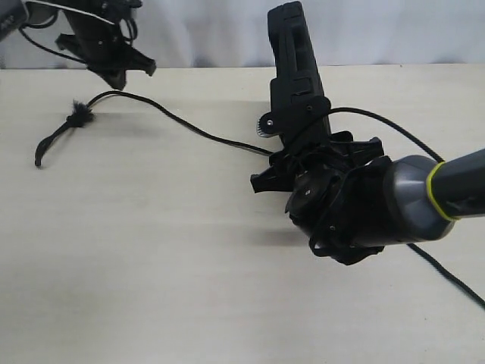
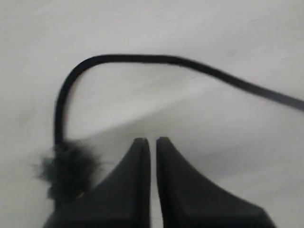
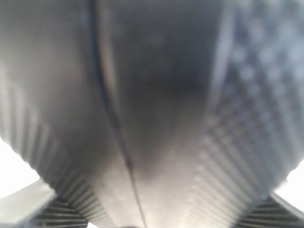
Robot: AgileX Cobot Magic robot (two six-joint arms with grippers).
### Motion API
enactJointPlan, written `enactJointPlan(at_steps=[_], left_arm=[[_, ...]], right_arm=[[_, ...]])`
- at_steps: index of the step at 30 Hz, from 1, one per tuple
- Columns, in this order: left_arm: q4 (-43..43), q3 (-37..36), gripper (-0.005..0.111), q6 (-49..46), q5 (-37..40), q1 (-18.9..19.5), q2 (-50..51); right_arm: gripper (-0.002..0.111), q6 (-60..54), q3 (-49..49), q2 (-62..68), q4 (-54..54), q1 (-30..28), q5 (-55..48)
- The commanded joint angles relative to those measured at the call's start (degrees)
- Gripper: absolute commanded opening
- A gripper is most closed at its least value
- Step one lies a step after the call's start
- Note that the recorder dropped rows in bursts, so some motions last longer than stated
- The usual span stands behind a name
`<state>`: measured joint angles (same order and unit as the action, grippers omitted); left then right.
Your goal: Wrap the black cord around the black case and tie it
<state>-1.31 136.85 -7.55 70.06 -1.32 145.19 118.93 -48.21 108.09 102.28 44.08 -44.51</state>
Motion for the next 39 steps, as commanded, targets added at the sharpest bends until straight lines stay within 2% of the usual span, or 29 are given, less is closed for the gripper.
enactJointPlan(at_steps=[1,2,4,6,8,9,10,11,12,14,16,19,21,22,25,26,28,29,31,32,33,35,36,37,39], left_arm=[[-5.56,-3.44,0.044,1.94,-0.1,3.57,-0.16],[-7.66,-3.44,0.049,2.88,-0.1,3.57,0.2],[-6.06,-3.44,0.049,3.11,-0.1,3.96,2.18],[-9.54,-3.44,0.048,8.44,-0.1,4.57,3.77],[-8.28,-4.68,0.048,9.14,-0.1,5.58,4.11],[-7.11,-5.48,0.041,9.14,-0.1,5.58,4.11],[-0.18,-6.72,0.018,9.14,-0.1,5.58,4.11],[6.15,-7.63,0.002,9.14,-0.1,5.58,4.11],[14.29,-8.62,0.0,9.94,-0.1,5.58,4.11],[23.98,-14.24,0.0,11.54,-0.1,4.53,2.51],[22.96,-21.82,0.0,11.54,-0.1,2.28,-0.64],[23.05,-33.1,0.0,5.72,-0.1,-4.52,-7.8],[22.96,-33.41,0.0,-6.3,-0.1,-6.9,-8.71],[23.06,-33.41,0.0,-8.88,-0.1,-7.98,-8.71],[23.06,-33.41,0.0,-8.0,-0.1,-8.21,-8.71],[23.06,-33.41,0.004,-6.05,-0.1,-8.21,-8.71],[23.06,-33.41,0.031,-0.87,-0.1,-8.21,-8.71],[23.06,-32.57,0.043,-1.37,-0.1,-8.21,-8.71],[22.71,-25.5,0.046,-5.75,-0.1,-7.68,-8.71],[20.13,-18.94,0.046,-9.19,-0.1,-7.68,-9.85],[15.63,-15.87,0.046,-12.82,-0.1,-7.68,-11.46],[7.95,-14.48,0.046,-32.7,-0.1,-7.68,-14.91],[8.42,-14.48,0.046,-40.98,-0.1,-7.68,-14.91],[12.45,-14.71,0.046,-53.12,-0.1,-7.84,-14.04],[14.04,-18.94,0.046,-72.15,-0.1,-8.73,-13.75]], right_arm=[[0.004,1.02,1.06,1.68,-2.33,-0.29,12.21],[0.004,1.02,1.06,1.68,-2.33,-0.29,13.35],[0.004,0.77,1.06,1.68,-2.33,-0.29,14.09],[0.004,0.61,1.06,1.68,-2.33,-0.29,14.45],[0.004,0.61,1.06,1.68,-2.33,-0.29,14.45],[0.004,0.61,1.06,1.68,-2.33,-0.29,14.45],[0.004,0.61,1.06,1.68,-2.33,-0.29,14.45],[0.004,0.61,1.06,1.68,-2.33,-0.29,14.58],[0.004,0.61,1.06,1.68,-2.33,-0.29,15.42],[0.004,1.32,1.06,1.68,-2.33,-0.29,15.77],[0.004,1.48,1.06,1.68,-2.33,-0.29,15.77],[0.004,1.48,1.06,1.68,-2.33,-0.29,15.77],[0.004,1.48,1.06,1.68,-2.33,-0.29,15.77],[0.004,1.48,1.06,1.68,-2.33,-0.29,15.77],[0.004,1.47,1.06,1.68,-2.33,-0.29,16.2],[0.004,1.47,1.06,1.68,-2.33,-0.29,16.2],[0.004,1.47,1.06,1.68,-2.33,-0.29,16.2],[0.004,1.47,1.06,1.68,-2.33,-0.29,16.2],[0.004,1.23,1.06,1.68,-2.33,-0.29,16.18],[0.004,0.42,1.06,1.68,-2.33,-0.29,16.31],[0.004,0.14,1.06,1.68,-2.33,-0.29,16.31],[0.004,-1.06,1.06,1.68,-2.33,-0.29,16.31],[0.004,-1.99,1.06,1.68,-2.33,-0.29,16.31],[0.004,-2.65,1.06,1.68,-2.33,-0.29,16.31],[0.004,-3.35,1.06,1.68,-2.33,-0.29,16.17]])
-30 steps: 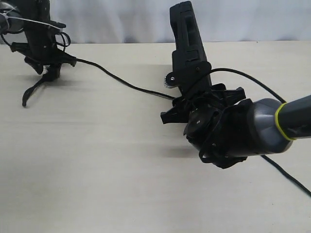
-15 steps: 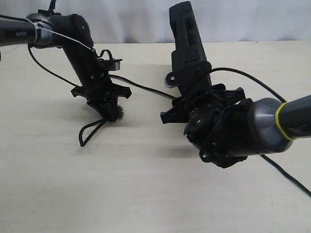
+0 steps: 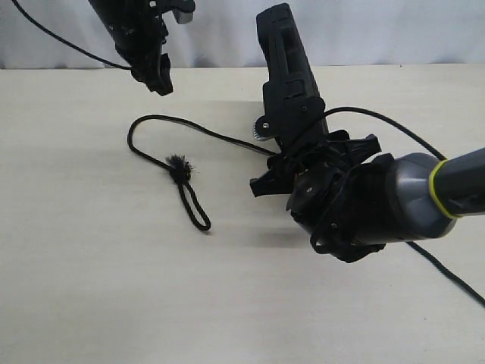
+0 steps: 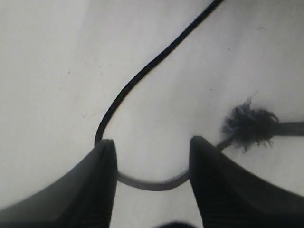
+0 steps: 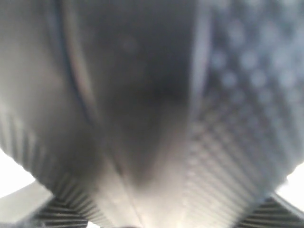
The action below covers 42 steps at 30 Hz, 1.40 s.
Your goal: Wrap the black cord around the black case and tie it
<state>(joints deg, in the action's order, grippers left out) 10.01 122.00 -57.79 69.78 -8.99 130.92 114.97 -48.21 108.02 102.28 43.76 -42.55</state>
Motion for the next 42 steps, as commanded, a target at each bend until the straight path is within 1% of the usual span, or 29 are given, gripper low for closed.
enactJointPlan(at_steps=[1,2,3,5,6,8,10,12,13,14,16,21,22,23,24,25,26,27,28,29,30,31,33,35,36,39,40,41,42], left_arm=[[2.79,-7.48,0.046,-28.57,0.19,-1.06,0.51],[2.53,-10.71,0.045,-34.5,0.19,-1.06,0.51],[2.63,-14.27,0.042,-41.38,0.19,-1.06,0.51],[2.63,-17.96,0.029,-49.37,0.19,-1.06,0.51],[2.74,-19.01,0.028,-52.08,0.19,-1.06,0.51],[4.56,-20.11,0.028,-53.48,0.19,-1.06,0.51],[9.65,-20.11,0.028,-53.57,0.19,-1.2,0.51],[8.49,-20.36,0.028,-55.74,-0.3,-2.34,0.86],[7.84,-20.72,0.028,-56.67,-2.14,-3.35,1.43],[4.68,-20.72,0.028,-56.45,-4.41,-3.99,1.96],[0.99,-20.72,0.028,-56.18,-3.74,-4.34,3.08],[0.96,-20.72,0.028,-55.95,-5.96,-4.34,6.67],[0.96,-20.72,0.025,-54.21,-6.54,-4.34,6.67],[0.96,-20.72,0.013,-48.22,-8.29,-4.34,6.67],[0.85,-20.61,0.0,-39.14,-10.82,-4.34,6.52],[-1.29,-20.61,0.0,-25.45,-15.49,-4.34,5.68],[-6.44,-20.61,0.0,-17.77,-16.77,-4.34,4.26],[-10.91,-20.61,0.0,-12.35,-16.11,-4.34,2.58],[-11.92,-20.61,0.0,-10.64,-14.52,-3.9,0.48],[-10.9,-20.61,0.0,-8.28,-13.83,-2.99,-1.61],[-8.62,-20.61,0.0,-7.68,-12.64,-1.28,-3.78],[-4.44,-20.61,0.0,-7.68,-11.6,0.63,-5.78],[7.2,-20.61,0.0,-8.41,-11.55,3.82,-8.66],[17.03,-20.61,0.0,-10.46,-10.34,5.59,-8.66],[20.6,-20.61,0.0,-11.06,-9.71,5.86,-8.56],[23.81,-20.61,0.0,-11.3,-8.28,5.85,-8.43],[25.85,-19.74,0.0,-11.3,-5.11,5.85,-7.5],[26.14,-16.47,0.0,-9.53,-0.18,5.74,-4.98],[27.48,-13.2,0.0,-8.07,0.19,5.74,-2.15]], right_arm=[[0.004,0.61,1.06,1.76,-2.33,0.03,14.21],[0.004,0.61,1.06,1.76,-2.33,-0.16,14.21],[0.004,0.61,1.06,1.76,-2.33,-1.1,14.21],[0.004,0.38,1.06,1.76,-2.33,-2.57,15.15],[0.004,0.11,1.06,1.76,-2.33,-2.57,15.57],[0.004,-0.18,1.06,1.76,-2.33,-2.57,15.51],[0.004,-0.18,1.06,1.76,-2.33,-2.57,15.51],[0.004,-0.19,1.06,1.76,-2.33,-2.57,15.75],[0.004,-0.19,1.06,1.76,-2.33,-2.57,16.14],[0.004,-0.19,1.06,1.76,-2.33,-2.57,16.54],[0.004,-0.19,1.06,1.76,-2.33,-2.57,16.54],[0.004,-0.19,1.06,1.76,-2.33,-2.57,17.16],[0.004,-0.19,1.06,1.76,-2.33,-2.57,17.39],[0.004,-0.19,1.06,1.76,-2.33,-2.57,17.39],[0.004,-0.19,1.06,1.76,-2.33,-2.57,17.39],[0.004,-0.19,1.06,1.76,-2.33,-2.57,17.39],[0.004,-0.19,1.06,1.76,-2.33,-2.57,17.39],[0.004,-0.19,1.06,1.76,-2.33,-2.57,17.36],[0.004,-0.19,1.06,1.76,-2.33,-2.57,17.36],[0.004,-0.3,1.06,1.76,-2.33,-2.57,17.36],[0.004,-0.41,1.06,1.76,-2.33,-2.57,17.26],[0.004,-0.41,1.06,1.76,-2.33,-2.57,17.25],[0.004,-1.02,1.06,1.76,-2.33,-2.57,17.14],[0.004,-2.56,1.06,1.76,-2.33,-2.57,16.77],[0.004,-2.56,1.06,1.76,-2.33,-2.57,16.12],[0.004,-2.56,1.06,1.76,-2.33,-2.43,15.97],[0.004,-2.56,1.06,1.76,-2.33,-2.33,15.97],[0.004,-2.56,1.06,1.76,-2.33,-2.32,15.85],[0.004,-2.56,1.06,1.76,-2.33,-2.32,15.85]])
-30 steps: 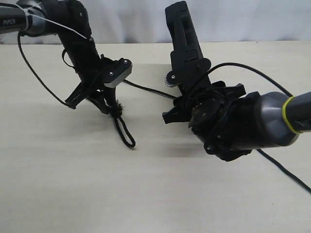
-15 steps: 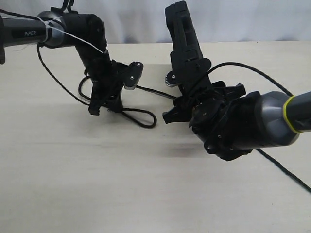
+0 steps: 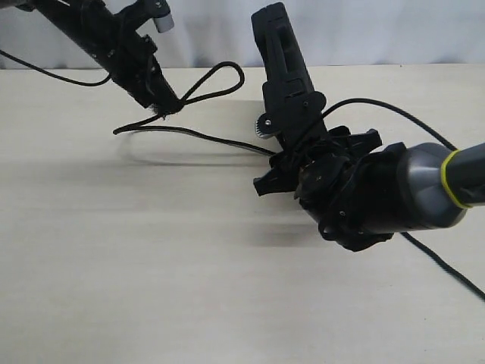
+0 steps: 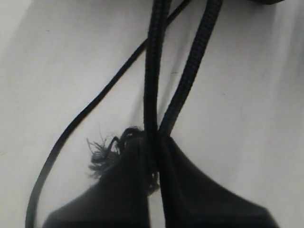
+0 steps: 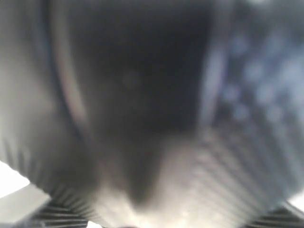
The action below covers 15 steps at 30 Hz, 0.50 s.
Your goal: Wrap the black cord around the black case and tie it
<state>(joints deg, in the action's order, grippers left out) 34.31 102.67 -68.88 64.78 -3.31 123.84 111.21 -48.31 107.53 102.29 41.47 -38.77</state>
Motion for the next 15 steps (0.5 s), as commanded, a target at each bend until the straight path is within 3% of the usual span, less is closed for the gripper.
enactJointPlan(at_steps=[1,5,10,13,15], left_arm=[[5.92,9.57,0.0,5.03,5.18,0.07,7.31],[6.36,12.4,0.0,7.88,5.18,-1.38,8.51],[6.94,12.4,0.0,6.16,5.18,-7.07,8.51],[6.72,12.4,0.0,5.42,4.81,-7.26,8.51],[6.97,12.4,0.0,3.47,0.29,-7.07,7.67]], right_arm=[[0.004,1.21,1.17,2.25,-2.35,-0.03,12.06],[0.004,1.21,1.17,2.25,-2.35,-0.03,12.28],[0.004,1.21,1.17,2.25,-2.35,-0.03,12.39],[0.004,-2.13,1.17,2.25,-2.35,-0.03,13.24],[0.004,-8.55,1.17,2.25,-2.35,-0.03,14.08]])
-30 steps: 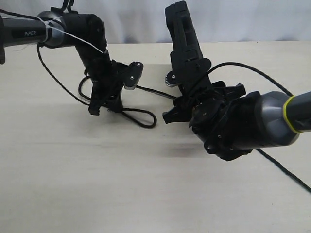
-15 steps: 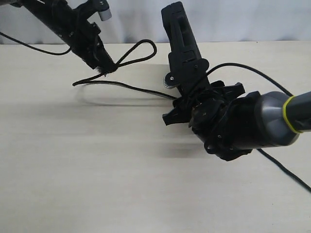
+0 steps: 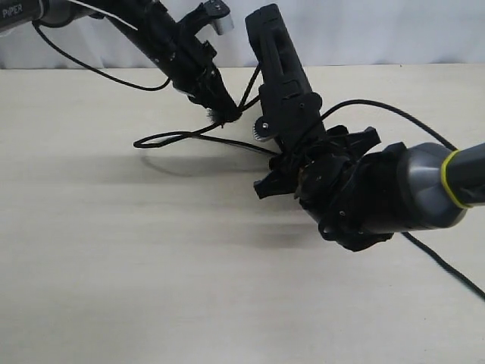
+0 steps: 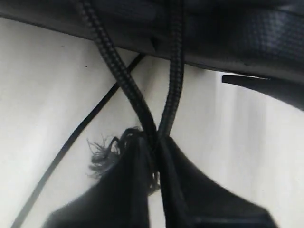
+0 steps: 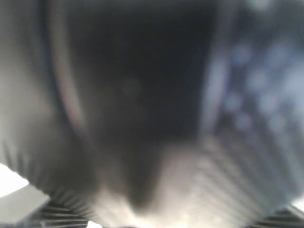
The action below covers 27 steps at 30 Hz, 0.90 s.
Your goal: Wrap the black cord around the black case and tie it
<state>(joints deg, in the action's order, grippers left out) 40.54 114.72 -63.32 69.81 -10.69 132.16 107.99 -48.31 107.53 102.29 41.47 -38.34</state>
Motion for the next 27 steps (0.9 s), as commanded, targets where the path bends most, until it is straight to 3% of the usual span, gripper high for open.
enactJointPlan(at_steps=[1,4,5,7,8,10,13,17,22,27], left_arm=[[0.86,0.34,0.0,-2.92,-6.92,0.2,-0.77],[3.03,0.34,0.0,-4.33,-10.42,-0.23,-0.77],[3.21,0.34,0.0,-4.33,-10.82,-0.23,-0.77],[3.83,0.34,0.0,-4.36,-11.04,-0.23,-0.77],[3.83,0.34,0.0,-4.46,-11.47,-0.23,-0.77],[4.83,0.34,0.0,-4.46,-12.7,-0.02,-1.82],[5.22,0.34,0.0,-4.46,-13.0,0.11,-2.17],[5.22,0.34,0.0,-4.46,-13.43,0.11,-2.14],[5.34,0.34,0.0,-4.46,-13.4,0.11,-2.14],[5.44,0.34,0.0,-4.36,-13.4,0.11,-2.14]], right_arm=[[0.004,-8.63,1.17,2.25,-2.35,-0.03,15.1],[0.005,-10.55,1.17,2.25,-2.35,-0.03,15.52],[0.012,-10.79,1.17,2.25,-2.35,-0.03,15.52],[0.04,-10.79,1.17,2.25,-2.35,-0.03,15.62],[0.066,-11.24,1.17,1.83,-2.35,-0.03,15.62],[0.089,-19.54,1.17,-2.81,-11.76,-0.03,16.04],[0.089,-38.2,1.17,-12.41,-32.61,-0.03,19.76],[0.089,-56.25,1.17,-21.28,-50.92,-0.03,17.9],[0.089,-55.82,1.17,-29.13,-52.36,-1.51,14.22],[0.075,-55.19,-0.45,-33.17,-56.9,-11.09,20.38]])
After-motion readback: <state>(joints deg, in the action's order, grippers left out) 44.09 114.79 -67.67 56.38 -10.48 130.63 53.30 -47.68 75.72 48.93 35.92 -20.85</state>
